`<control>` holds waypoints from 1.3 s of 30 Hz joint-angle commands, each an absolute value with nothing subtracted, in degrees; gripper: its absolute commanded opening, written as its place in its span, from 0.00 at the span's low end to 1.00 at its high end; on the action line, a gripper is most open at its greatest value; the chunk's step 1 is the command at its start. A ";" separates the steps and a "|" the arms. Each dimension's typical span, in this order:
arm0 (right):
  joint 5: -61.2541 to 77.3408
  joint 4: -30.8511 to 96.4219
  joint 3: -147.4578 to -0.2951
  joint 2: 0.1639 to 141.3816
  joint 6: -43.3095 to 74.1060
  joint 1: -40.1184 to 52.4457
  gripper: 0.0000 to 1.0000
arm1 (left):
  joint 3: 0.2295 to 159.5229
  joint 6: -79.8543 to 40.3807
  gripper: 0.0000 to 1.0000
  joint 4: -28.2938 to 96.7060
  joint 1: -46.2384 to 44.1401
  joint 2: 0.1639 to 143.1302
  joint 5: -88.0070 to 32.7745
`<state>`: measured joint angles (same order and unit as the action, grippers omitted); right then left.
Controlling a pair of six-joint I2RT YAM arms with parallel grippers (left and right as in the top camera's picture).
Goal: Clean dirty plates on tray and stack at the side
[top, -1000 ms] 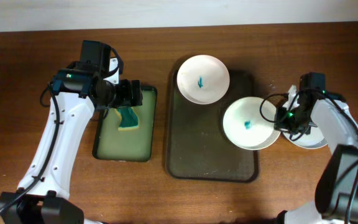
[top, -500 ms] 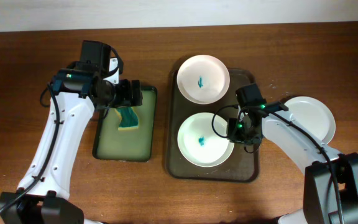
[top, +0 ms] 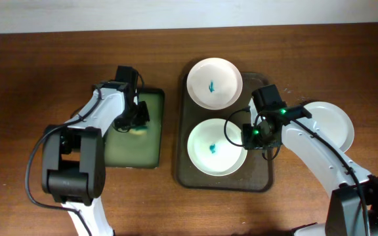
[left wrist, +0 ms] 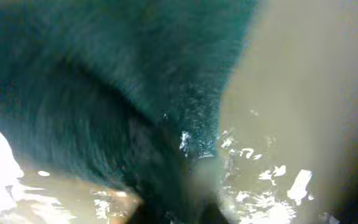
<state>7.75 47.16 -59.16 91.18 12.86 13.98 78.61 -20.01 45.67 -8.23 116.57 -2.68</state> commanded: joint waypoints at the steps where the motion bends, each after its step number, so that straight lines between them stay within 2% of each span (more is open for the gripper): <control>1: 6.90 47.11 -60.12 90.15 13.43 13.37 0.34 | 79.15 -20.97 0.00 47.55 -7.70 120.29 0.67; 3: 6.87 47.13 -60.12 90.26 13.98 11.11 0.34 | 82.26 -20.95 0.00 51.46 -7.70 119.33 0.67; 4: 7.09 47.22 -60.12 90.39 13.96 9.54 0.34 | 84.03 -20.73 0.09 53.80 -7.70 118.43 0.64; 5: 7.09 47.70 -60.07 90.39 13.93 7.97 0.35 | 85.34 -20.69 0.38 55.59 -7.70 117.34 0.67; 7: 7.31 49.04 -59.94 90.39 13.67 5.91 0.34 | 85.60 -19.66 0.65 55.92 -7.70 116.49 1.26; 9: 12.14 49.21 -59.16 90.43 7.70 6.09 0.35 | 85.06 -19.66 0.70 55.05 -7.70 116.55 4.43; 12: 14.59 48.56 -57.58 90.48 5.78 6.07 0.35 | 82.37 -19.68 0.64 50.72 -7.73 116.88 7.20; 14: 14.61 47.09 -57.04 90.48 5.80 6.07 0.35 | 79.26 -19.70 0.42 47.07 -7.86 117.25 7.09; 16: 14.61 46.65 -56.90 90.48 5.80 6.07 0.35 | 76.90 -19.68 0.10 45.21 -7.86 117.32 7.11; 17: 14.61 46.24 -56.55 90.48 5.80 6.09 0.35 | 76.86 -19.68 0.05 45.23 -7.86 117.32 6.87; 18: 14.61 45.74 -56.05 90.48 5.80 6.09 0.35 | 76.93 -19.68 0.05 45.30 -7.86 117.23 6.61; 19: 14.61 45.08 -55.27 90.48 5.78 6.09 0.35 | 77.03 -19.68 0.33 45.47 -7.86 117.19 6.20; 25: 14.59 44.38 -54.63 90.48 5.78 6.07 0.35 | 84.38 -18.15 0.52 54.76 -7.81 113.56 3.88; 26: 14.59 44.34 -54.63 90.48 5.78 6.07 0.35 | 84.36 -18.15 0.52 54.78 -7.81 113.58 3.88; 28: 14.61 44.36 -54.63 90.48 6.02 6.07 0.35 | 82.83 -18.15 0.36 53.78 -7.81 113.78 4.99; 30: 14.61 44.36 -54.63 90.48 6.28 6.07 0.35 | 79.59 -18.17 0.25 50.52 -7.86 113.78 5.78; 33: 14.61 44.82 -54.63 90.48 6.44 6.09 0.35 | 72.03 -18.15 0.18 44.64 -7.86 113.78 5.39; 34: 14.61 44.91 -54.63 90.48 6.44 6.07 0.35 | 71.55 -18.15 0.02 44.80 -7.86 113.78 5.39; 37: 14.61 43.05 -54.63 90.48 6.42 6.07 0.35 | 74.06 -17.04 0.00 46.52 -7.86 112.90 2.61; 39: 14.85 40.86 -54.63 90.50 6.44 6.09 0.25 | 81.76 -13.10 0.00 50.98 -7.90 109.43 -3.66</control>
